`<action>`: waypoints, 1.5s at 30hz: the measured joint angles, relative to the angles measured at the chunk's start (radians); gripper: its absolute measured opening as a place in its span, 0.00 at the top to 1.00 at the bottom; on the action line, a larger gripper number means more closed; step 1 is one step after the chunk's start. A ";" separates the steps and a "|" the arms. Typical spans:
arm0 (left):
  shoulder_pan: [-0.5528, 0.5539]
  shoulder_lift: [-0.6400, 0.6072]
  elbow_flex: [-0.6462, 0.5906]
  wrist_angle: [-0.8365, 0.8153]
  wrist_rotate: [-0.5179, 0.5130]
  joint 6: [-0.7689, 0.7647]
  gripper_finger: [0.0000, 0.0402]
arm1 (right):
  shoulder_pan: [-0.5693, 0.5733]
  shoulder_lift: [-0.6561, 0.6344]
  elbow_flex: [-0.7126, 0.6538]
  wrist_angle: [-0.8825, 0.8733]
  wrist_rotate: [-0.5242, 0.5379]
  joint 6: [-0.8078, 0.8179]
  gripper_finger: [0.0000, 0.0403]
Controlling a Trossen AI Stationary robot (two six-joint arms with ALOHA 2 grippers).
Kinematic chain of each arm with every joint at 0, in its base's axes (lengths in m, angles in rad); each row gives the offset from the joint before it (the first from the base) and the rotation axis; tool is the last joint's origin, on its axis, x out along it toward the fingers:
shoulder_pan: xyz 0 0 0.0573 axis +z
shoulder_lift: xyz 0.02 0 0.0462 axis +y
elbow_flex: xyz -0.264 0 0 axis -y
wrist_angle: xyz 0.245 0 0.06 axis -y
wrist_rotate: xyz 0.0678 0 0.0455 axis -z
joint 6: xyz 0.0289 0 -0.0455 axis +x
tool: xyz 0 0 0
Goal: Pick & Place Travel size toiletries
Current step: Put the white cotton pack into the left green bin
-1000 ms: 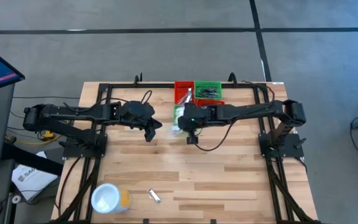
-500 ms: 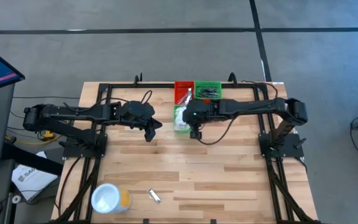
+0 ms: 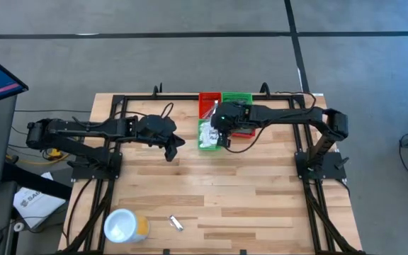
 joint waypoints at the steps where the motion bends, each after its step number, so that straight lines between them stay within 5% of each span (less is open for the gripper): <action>1: 0.000 0.000 0.000 0.001 0.000 0.000 0.92 | -0.004 0.008 0.000 0.005 0.001 -0.001 1.00; 29: 0.000 0.000 0.000 0.017 0.000 0.026 0.92 | -0.005 0.111 -0.001 0.062 0.041 -0.003 1.00; 45: 0.000 0.000 0.000 0.017 0.000 0.026 0.92 | -0.001 0.108 0.000 0.072 0.044 -0.010 0.83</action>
